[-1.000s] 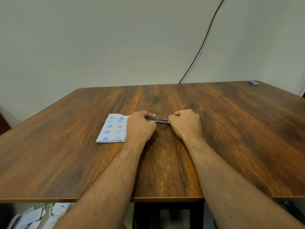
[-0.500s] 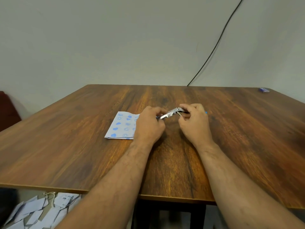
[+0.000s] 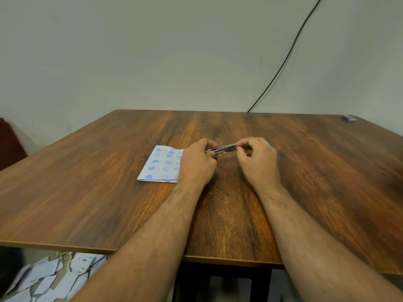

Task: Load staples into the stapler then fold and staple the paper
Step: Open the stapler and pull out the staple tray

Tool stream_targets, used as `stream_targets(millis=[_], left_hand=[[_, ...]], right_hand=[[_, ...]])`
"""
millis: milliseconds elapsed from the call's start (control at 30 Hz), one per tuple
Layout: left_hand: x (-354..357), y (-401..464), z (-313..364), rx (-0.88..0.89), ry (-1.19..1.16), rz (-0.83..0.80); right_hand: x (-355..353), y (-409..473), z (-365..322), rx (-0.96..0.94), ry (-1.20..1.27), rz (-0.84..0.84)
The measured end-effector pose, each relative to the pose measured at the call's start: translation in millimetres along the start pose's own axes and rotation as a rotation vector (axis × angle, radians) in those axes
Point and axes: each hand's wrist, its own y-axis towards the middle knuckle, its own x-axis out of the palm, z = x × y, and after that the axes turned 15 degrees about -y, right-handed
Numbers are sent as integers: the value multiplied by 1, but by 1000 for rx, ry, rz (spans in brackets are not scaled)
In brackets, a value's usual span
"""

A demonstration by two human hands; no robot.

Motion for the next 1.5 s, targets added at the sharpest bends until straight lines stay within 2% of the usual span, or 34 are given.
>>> stream_targets(millis=[400,667,867,1200,1500], left_hand=[[4,3,-6,-13,33,2],[8,6,-12,-18,305,-46],[6,11,-11,-75,297,19],[8,10,-18,-52,485,-71],[8,17,-16,-98,442,-35]], right_hand=[[6,2,5,27,-77,-64],[14,4,8,115,-123,-187],[12,6,8,152,-128,-182],[13,7,9,111,-147,-168],[13,6,7,42,-137,-194]])
